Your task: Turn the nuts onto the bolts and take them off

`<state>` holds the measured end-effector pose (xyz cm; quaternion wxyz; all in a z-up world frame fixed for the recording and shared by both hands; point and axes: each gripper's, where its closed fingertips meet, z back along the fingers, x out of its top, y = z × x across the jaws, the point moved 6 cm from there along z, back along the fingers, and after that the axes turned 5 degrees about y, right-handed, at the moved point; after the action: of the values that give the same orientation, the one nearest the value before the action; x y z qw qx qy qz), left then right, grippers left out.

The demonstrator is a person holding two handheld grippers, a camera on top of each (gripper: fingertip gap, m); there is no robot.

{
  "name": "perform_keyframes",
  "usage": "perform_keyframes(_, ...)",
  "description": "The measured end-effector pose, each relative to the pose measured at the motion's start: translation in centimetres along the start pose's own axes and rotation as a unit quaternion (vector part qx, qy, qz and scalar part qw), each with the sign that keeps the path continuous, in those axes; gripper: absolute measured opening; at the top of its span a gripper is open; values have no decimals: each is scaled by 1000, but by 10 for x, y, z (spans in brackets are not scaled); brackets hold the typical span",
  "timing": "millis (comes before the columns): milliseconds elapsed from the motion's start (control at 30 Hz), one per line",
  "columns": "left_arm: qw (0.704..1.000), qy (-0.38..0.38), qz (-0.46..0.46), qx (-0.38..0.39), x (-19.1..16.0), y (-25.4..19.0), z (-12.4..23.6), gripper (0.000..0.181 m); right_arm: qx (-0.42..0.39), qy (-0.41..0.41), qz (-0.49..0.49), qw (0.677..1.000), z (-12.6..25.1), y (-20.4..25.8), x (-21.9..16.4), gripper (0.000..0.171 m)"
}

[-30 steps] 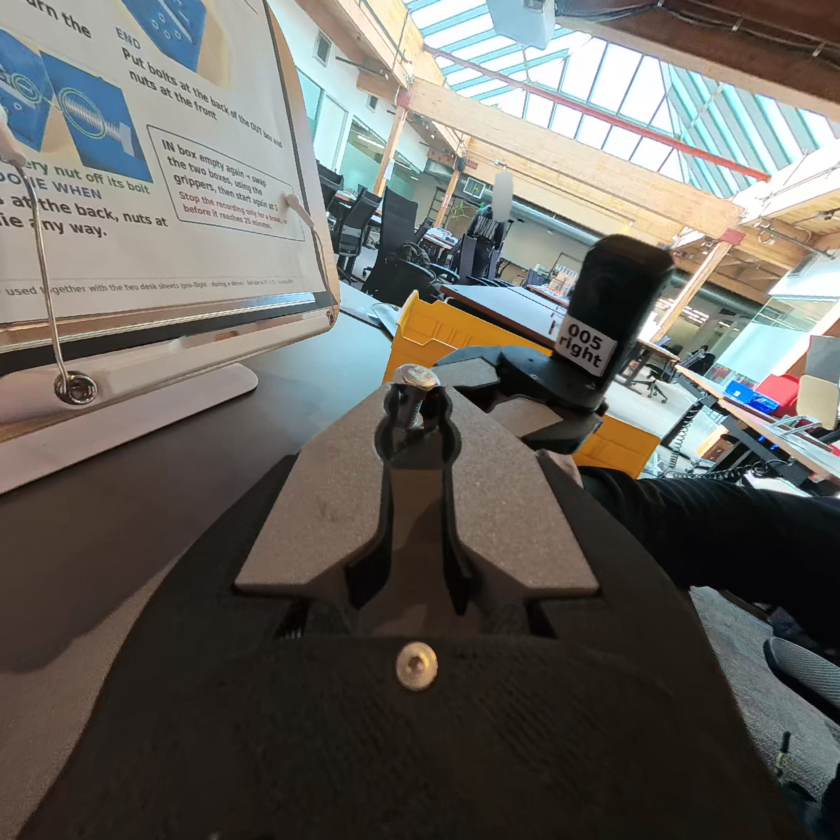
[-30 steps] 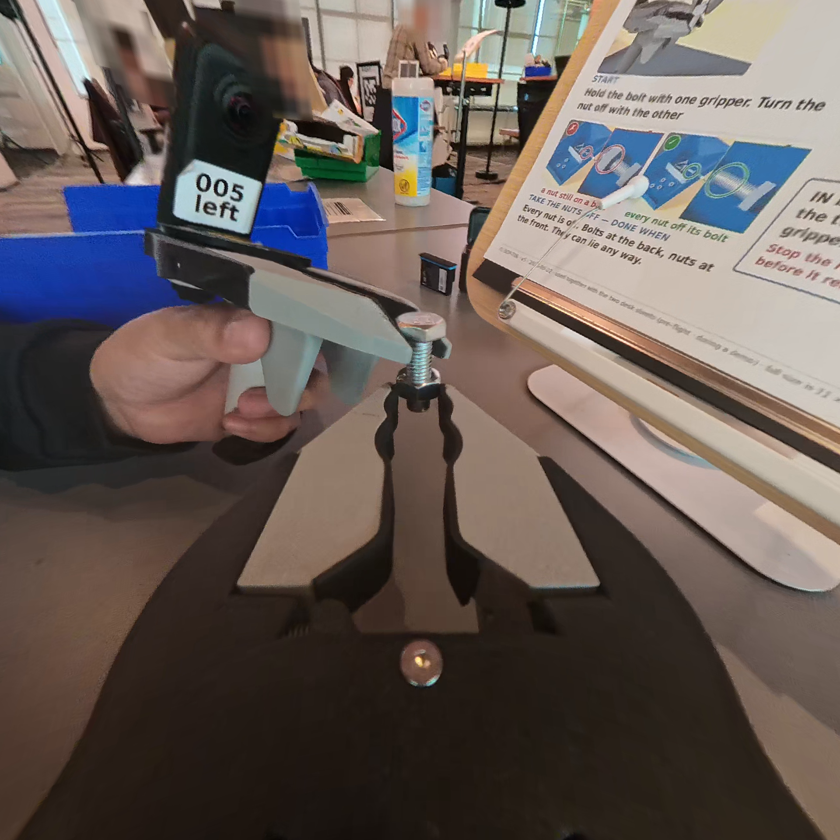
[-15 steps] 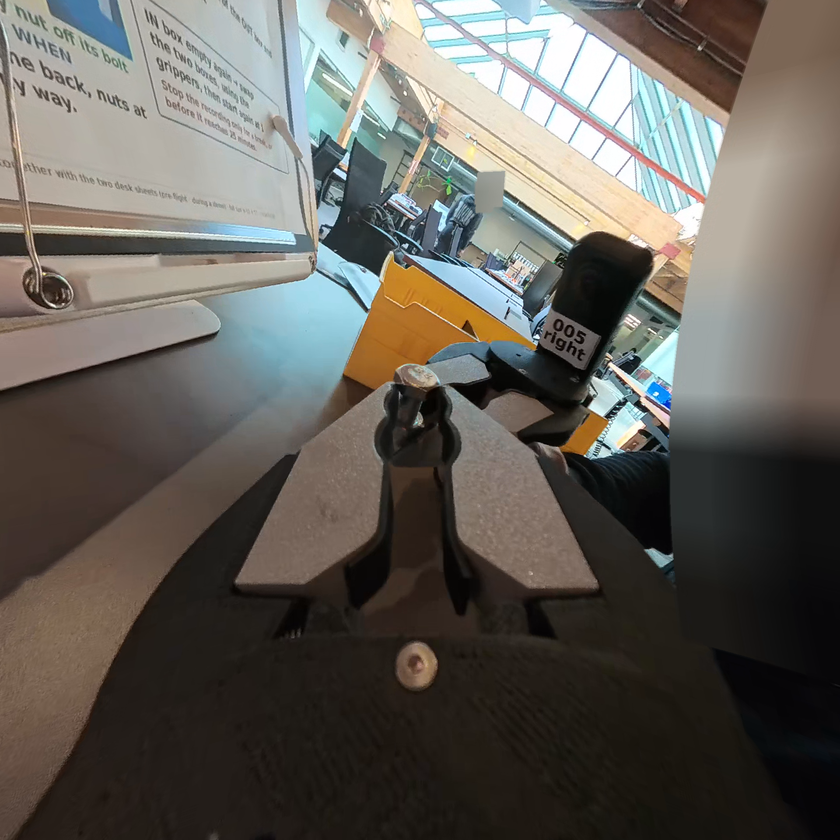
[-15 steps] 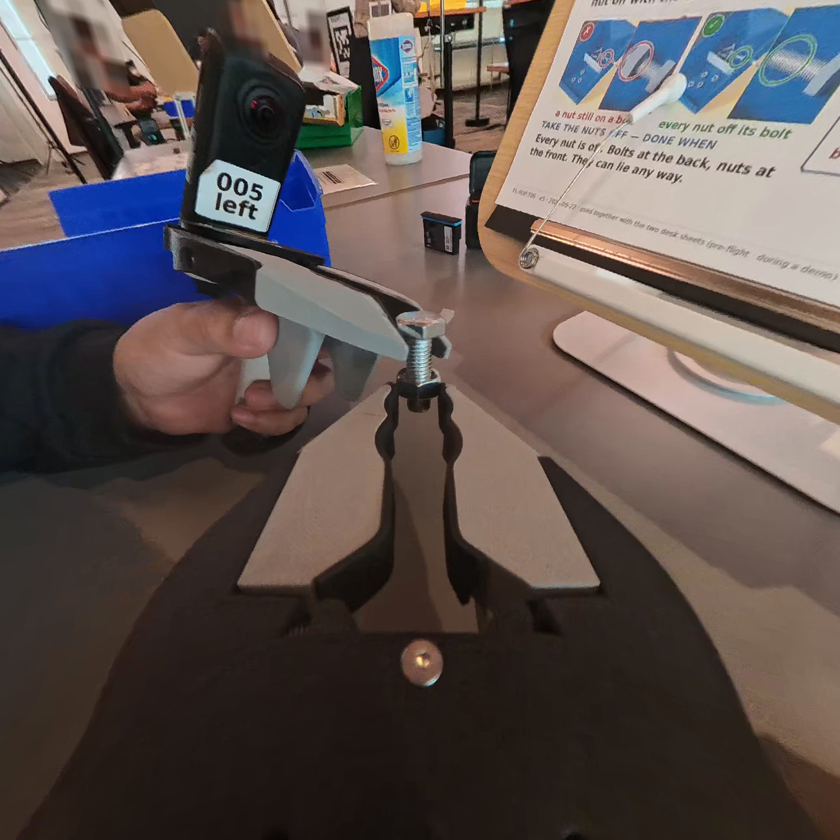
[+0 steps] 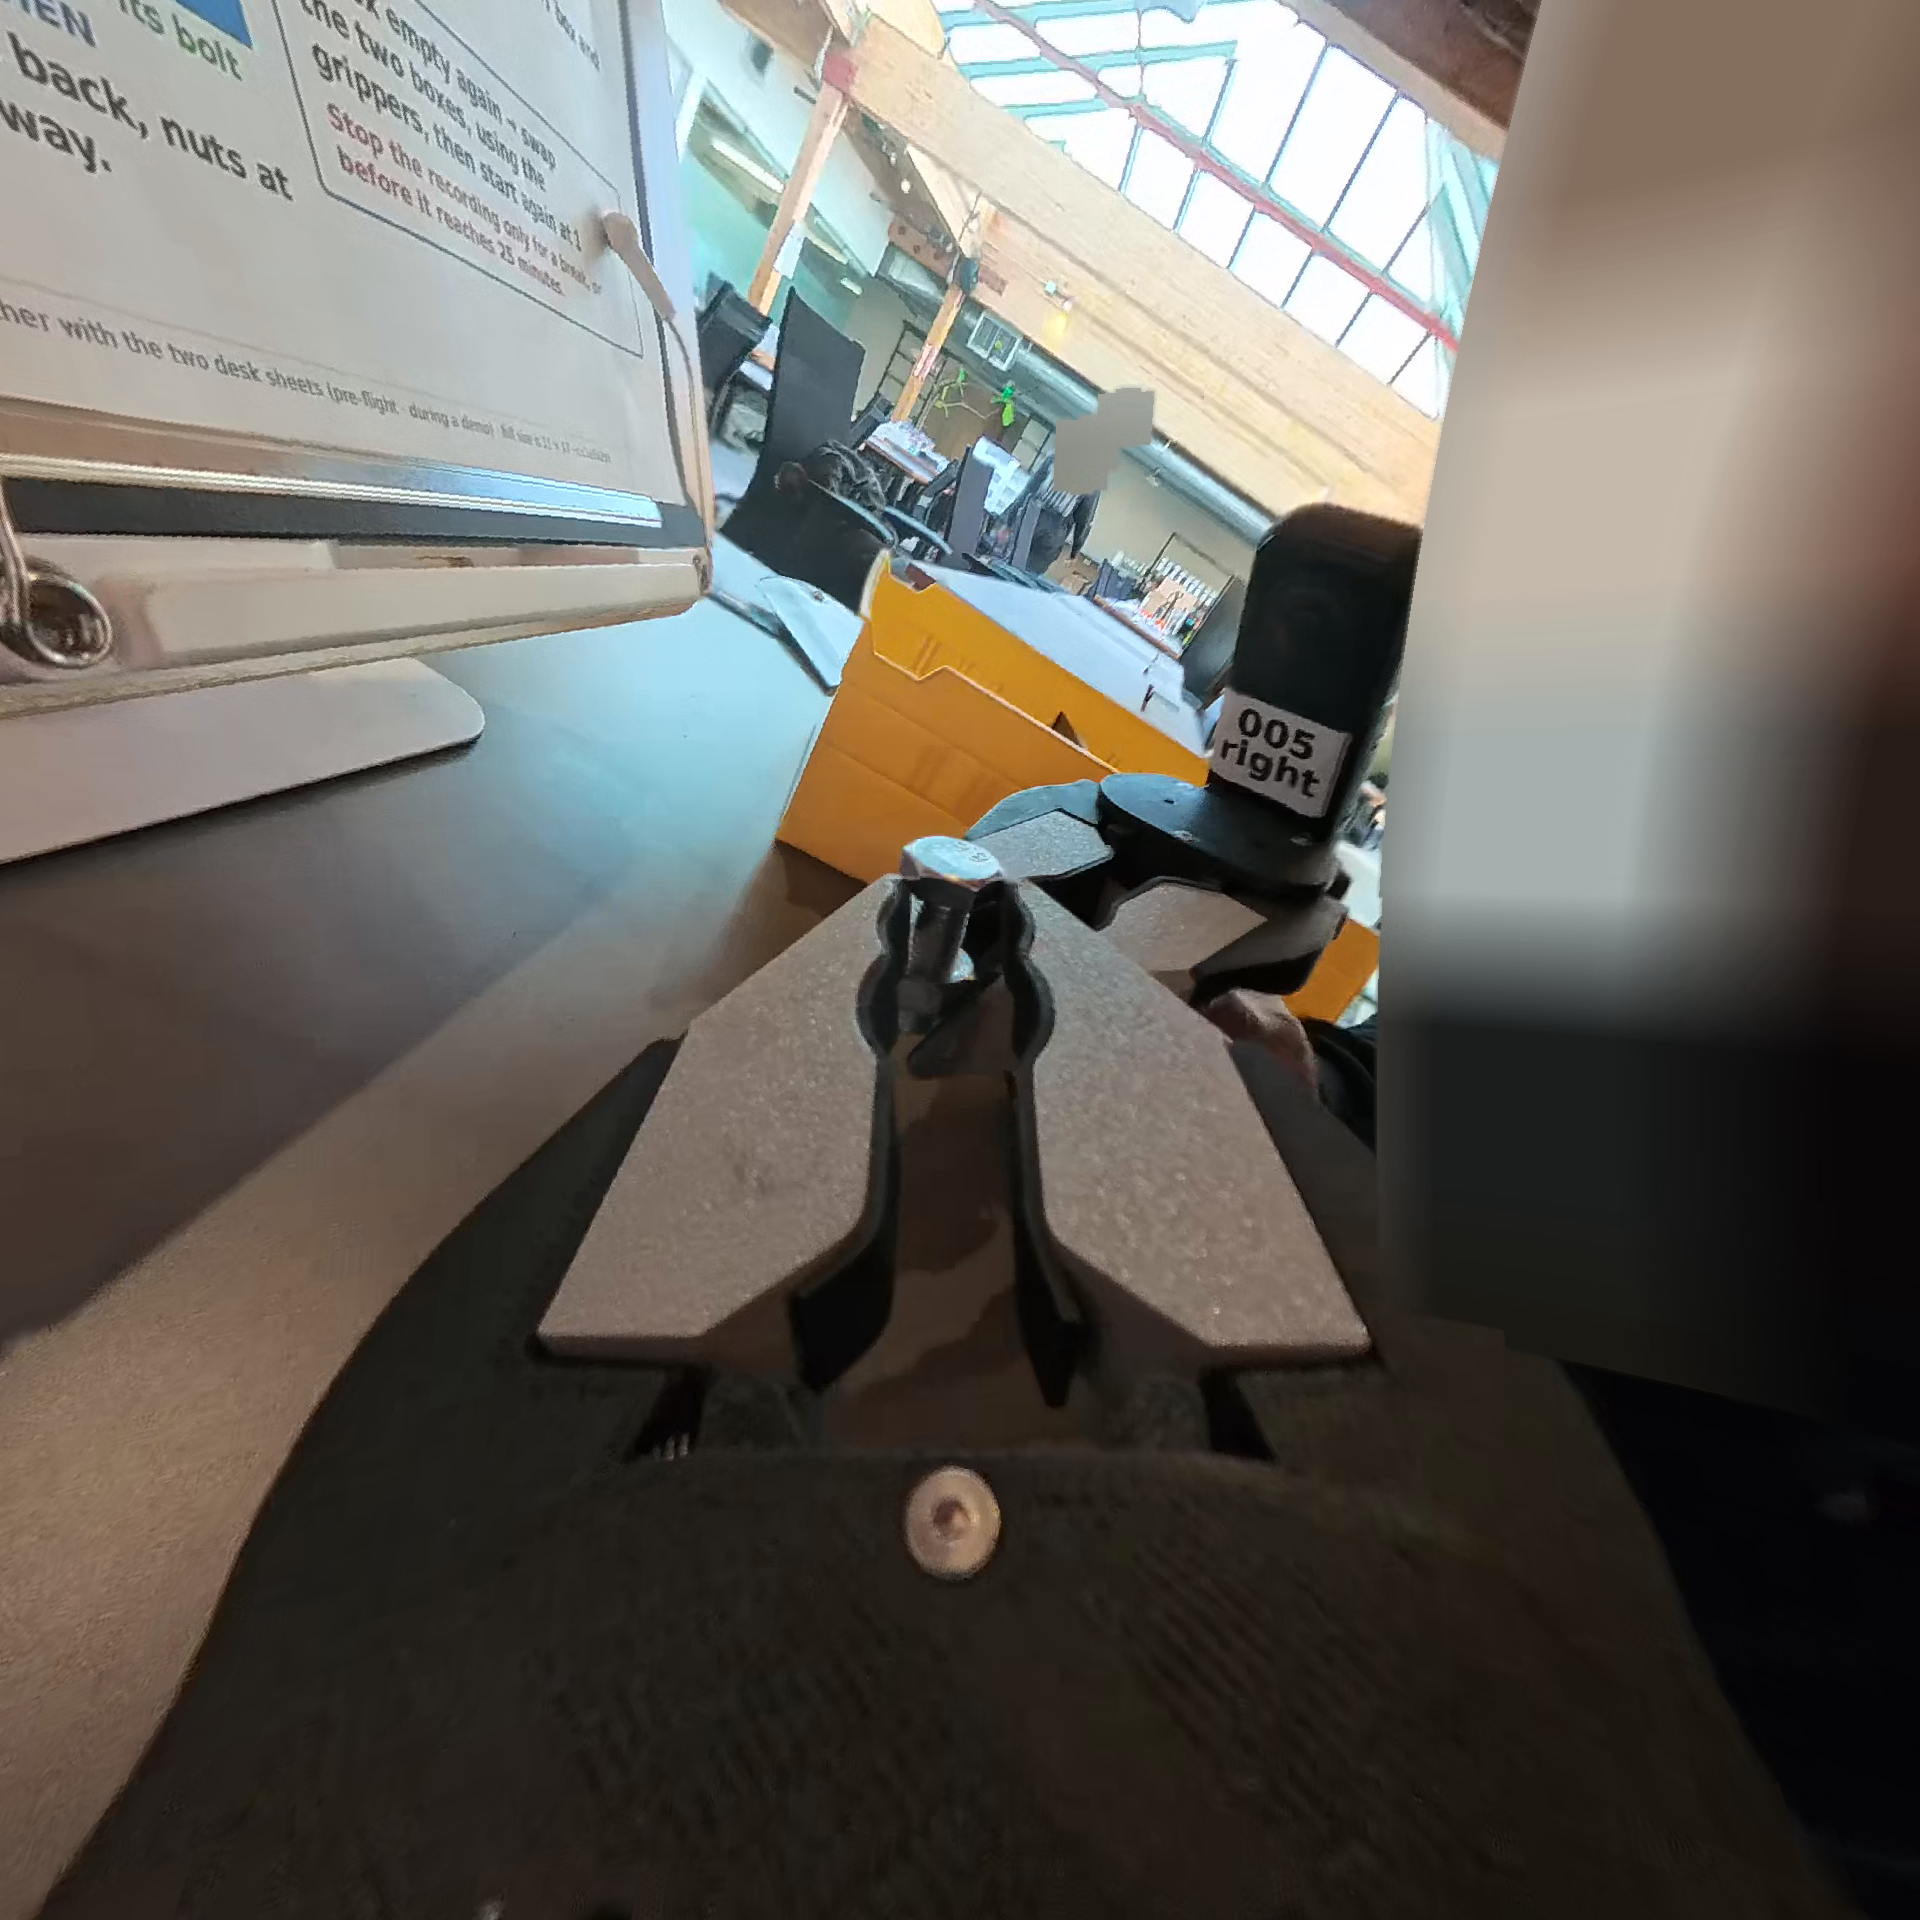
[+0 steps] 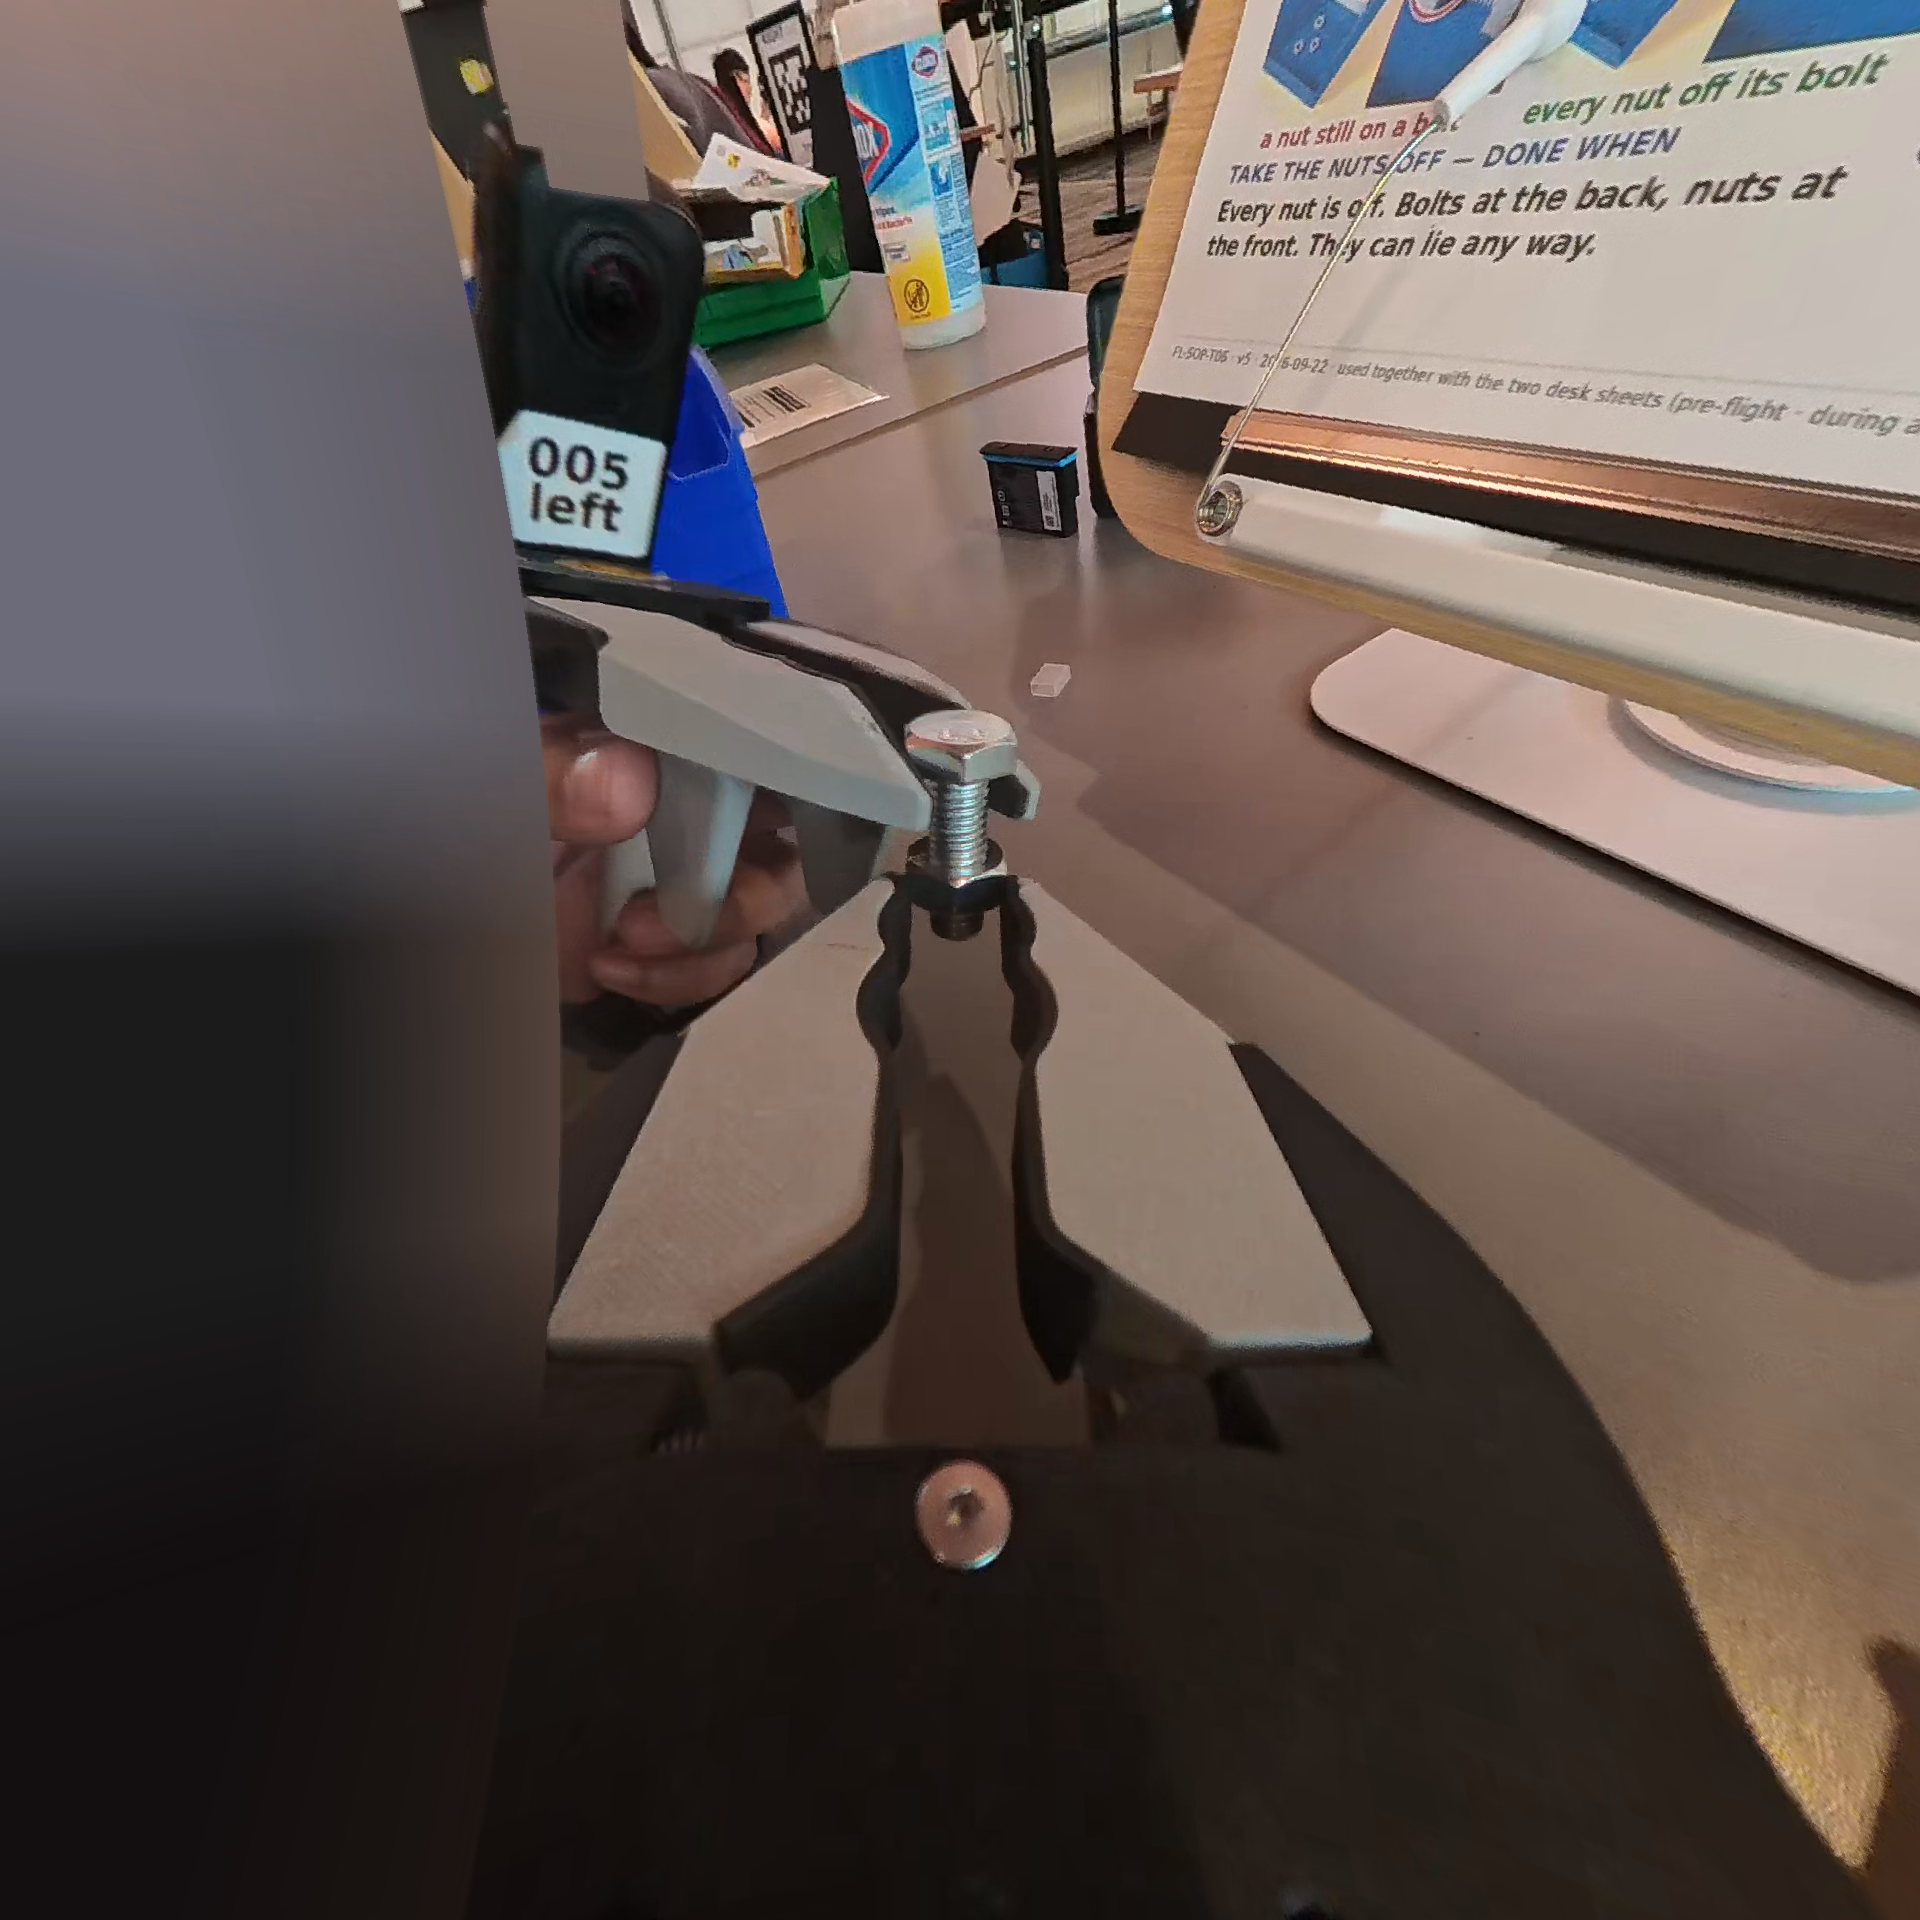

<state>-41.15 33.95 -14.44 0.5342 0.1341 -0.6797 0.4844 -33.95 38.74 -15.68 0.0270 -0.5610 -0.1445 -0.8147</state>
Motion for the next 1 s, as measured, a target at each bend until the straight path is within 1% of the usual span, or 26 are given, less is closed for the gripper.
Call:
perform_keyframes(33, 1000, 8, -4, 9, 1, -1, 0, 15, -4, 1, -1, 1000, 0, 0, 0, 14)
perform_keyframes(133, 999, 26, -21, 43, 2, 0, -2, 12, -30, 18, 11, 999, 2, -3, 1, 14)
perform_keyframes(167, 997, 31, -42, 61, 1, 3, -2, 9, -39, 21, 8, 999, 2, -6, 1, 14)
perform_keyframes(233, 993, 40, -62, 90, 0, 9, 0, 9, -45, 15, -19, 999, 4, -13, 2, 14)
perform_keyframes(300, 995, 28, -45, 86, 2, 11, 3, 12, -37, 3, -61, 997, 7, -23, 3, 14)
perform_keyframes(367, 997, 10, -28, 67, 7, 9, 5, 15, -19, -13, -99, 995, 11, -30, 4, 14)
perform_keyframes(433, 997, 7, -36, 70, 10, 7, 7, 20, -24, -9, -102, 994, 14, -35, 3, 14)
perform_keyframes(533, 990, 22, -100, 96, 15, 3, 11, 26, -56, 31, -53, 997, 14, -37, 0, 14)
perform_keyframes(600, 977, 52, -159, 131, 14, 5, 13, 31, -58, 68, -12, 996, 11, -34, 1, 14)
perform_keyframes(700, 965, 99, -188, 151, 8, 10, 13, 39, -78, 131, 37, 988, 9, -33, -1, 14)
perform_keyframes(767, 957, 126, -206, 163, 3, 12, 10, 45, -102, 153, 60, 981, 11, -34, 0, 14)
perform_keyframes(833, 938, 151, -246, 193, -1, 13, 7, 47, -126, 168, 82, 974, 12, -36, 4, 13)
perform_keyframes(900, 919, 168, -280, 219, -5, 13, 6, 47, -122, 200, 85, 968, 9, -38, 7, 14)
perform_keyframes(1000, 909, 215, -289, 208, -18, 16, 3, 52, -96, 247, 67, 962, 1, -42, 4, 14)
